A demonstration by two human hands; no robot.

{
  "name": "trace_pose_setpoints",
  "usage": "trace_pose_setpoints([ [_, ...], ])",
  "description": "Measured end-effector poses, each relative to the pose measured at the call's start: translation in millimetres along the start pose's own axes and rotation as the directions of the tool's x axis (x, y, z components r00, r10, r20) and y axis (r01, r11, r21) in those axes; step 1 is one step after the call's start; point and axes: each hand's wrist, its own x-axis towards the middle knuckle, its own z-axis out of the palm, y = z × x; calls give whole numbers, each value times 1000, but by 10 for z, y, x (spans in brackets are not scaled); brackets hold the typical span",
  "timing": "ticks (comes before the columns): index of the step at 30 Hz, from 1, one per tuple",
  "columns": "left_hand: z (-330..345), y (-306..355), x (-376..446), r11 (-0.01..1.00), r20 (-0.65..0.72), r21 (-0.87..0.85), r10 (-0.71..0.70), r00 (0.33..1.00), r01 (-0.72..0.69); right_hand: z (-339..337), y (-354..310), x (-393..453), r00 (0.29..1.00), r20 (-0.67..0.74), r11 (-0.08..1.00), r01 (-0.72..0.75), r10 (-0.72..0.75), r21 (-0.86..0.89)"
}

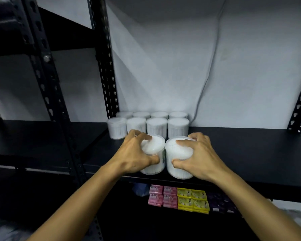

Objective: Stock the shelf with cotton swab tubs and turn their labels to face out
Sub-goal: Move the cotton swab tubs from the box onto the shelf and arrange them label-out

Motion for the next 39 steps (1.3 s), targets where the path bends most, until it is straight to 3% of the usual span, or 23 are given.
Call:
trace_pose_setpoints([
  [16, 229, -163, 278, 999, 25, -2, -52, 998, 52, 189, 227, 313, 996, 5, 996, -89, 89, -3],
  [25, 329, -342, 114, 998, -60, -47, -36, 998, 33, 189, 297, 201, 996, 25, 996, -87, 86, 34],
  [32, 559, -508, -68, 990, -227, -139, -50, 973, 18, 387, 428, -27, 983, -93, 981, -149, 161, 123],
  [39, 679, -529, 228, 985, -219, -162, -91, 971, 56, 474, 450, 228, 978, -108, 978, -165, 179, 128],
])
